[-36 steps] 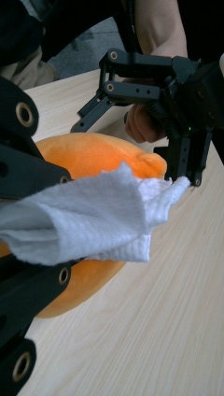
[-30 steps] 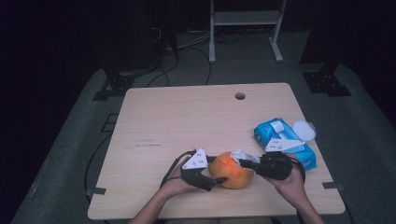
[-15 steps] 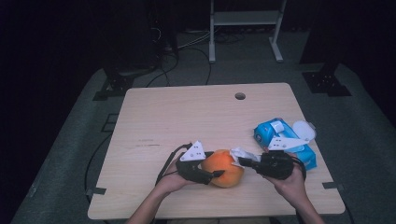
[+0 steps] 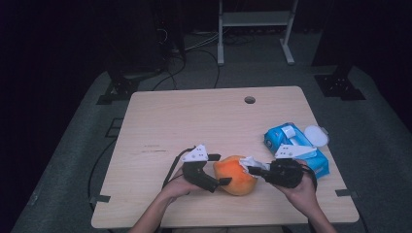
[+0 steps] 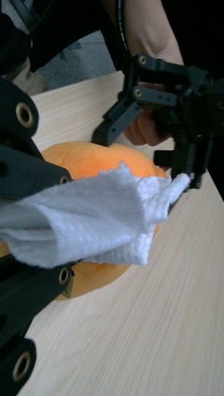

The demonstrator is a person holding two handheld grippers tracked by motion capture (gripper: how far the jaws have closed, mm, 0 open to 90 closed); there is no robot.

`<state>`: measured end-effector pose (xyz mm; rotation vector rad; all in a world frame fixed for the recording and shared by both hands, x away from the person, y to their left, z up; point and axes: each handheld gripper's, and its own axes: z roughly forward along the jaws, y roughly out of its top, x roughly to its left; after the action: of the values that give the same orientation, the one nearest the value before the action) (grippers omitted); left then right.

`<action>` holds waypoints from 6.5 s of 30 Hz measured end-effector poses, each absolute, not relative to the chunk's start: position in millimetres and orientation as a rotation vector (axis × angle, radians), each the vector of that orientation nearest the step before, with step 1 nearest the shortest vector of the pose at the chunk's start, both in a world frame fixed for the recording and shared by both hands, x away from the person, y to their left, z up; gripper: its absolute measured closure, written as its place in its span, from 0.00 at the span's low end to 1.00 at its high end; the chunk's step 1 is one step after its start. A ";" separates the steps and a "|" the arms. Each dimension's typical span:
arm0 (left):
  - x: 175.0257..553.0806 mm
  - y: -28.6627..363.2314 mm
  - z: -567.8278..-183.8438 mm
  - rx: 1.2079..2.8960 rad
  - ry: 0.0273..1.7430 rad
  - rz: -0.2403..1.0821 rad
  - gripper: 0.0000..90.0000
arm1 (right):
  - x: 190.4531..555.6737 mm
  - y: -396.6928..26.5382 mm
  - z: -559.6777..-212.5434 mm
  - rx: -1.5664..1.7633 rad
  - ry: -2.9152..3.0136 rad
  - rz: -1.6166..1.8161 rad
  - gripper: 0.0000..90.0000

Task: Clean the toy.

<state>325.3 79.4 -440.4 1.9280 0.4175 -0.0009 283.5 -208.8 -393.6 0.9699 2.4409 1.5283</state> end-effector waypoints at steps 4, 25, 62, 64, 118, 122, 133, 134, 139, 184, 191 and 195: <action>318.1 74.6 -439.4 1.971 0.323 -0.013 0.13 | 285.3 -214.6 -393.8 0.990 2.424 1.514 0.91; 317.3 76.0 -426.9 1.955 0.471 0.065 0.29 | 282.4 -203.1 -398.7 0.992 2.429 1.513 0.92; 309.7 66.5 -432.5 1.970 0.436 0.126 0.27 | 271.9 -194.7 -394.4 0.880 2.459 1.426 0.93; 310.2 67.9 -432.9 1.967 0.440 0.118 0.28 | 268.0 -188.7 -391.9 0.838 2.478 1.437 0.93; 290.7 47.8 -429.3 2.034 0.253 0.150 0.22 | 274.3 -210.5 -387.0 0.881 2.466 1.375 0.93; 285.0 47.4 -431.2 2.066 0.200 0.152 0.29 | 263.8 -191.5 -381.0 0.787 2.513 1.420 0.93; 285.3 46.1 -434.6 2.062 0.181 0.130 0.32 | 286.0 -230.6 -394.7 0.975 2.468 1.359 0.93; 284.3 43.6 -434.9 2.060 0.176 0.129 0.31 | 284.3 -228.9 -394.2 0.967 2.477 1.358 0.93; 275.5 38.3 -434.5 2.098 0.089 0.166 0.30 | 268.5 -198.4 -382.0 0.797 2.555 1.441 0.93; 300.5 60.6 -440.1 1.996 0.221 0.075 0.21 | 285.1 -228.5 -395.2 0.955 2.476 1.370 0.92; 294.4 55.5 -435.8 2.030 0.222 0.230 0.29 | 275.9 -206.2 -386.3 0.850 2.504 1.435 0.92; 292.8 62.8 -412.8 2.015 0.261 0.384 0.38 | 281.5 -201.1 -379.4 0.855 2.435 1.480 0.92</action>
<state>292.8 62.8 -412.8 2.0145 0.2611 0.3842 281.5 -201.1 -379.4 0.8550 2.4353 1.4804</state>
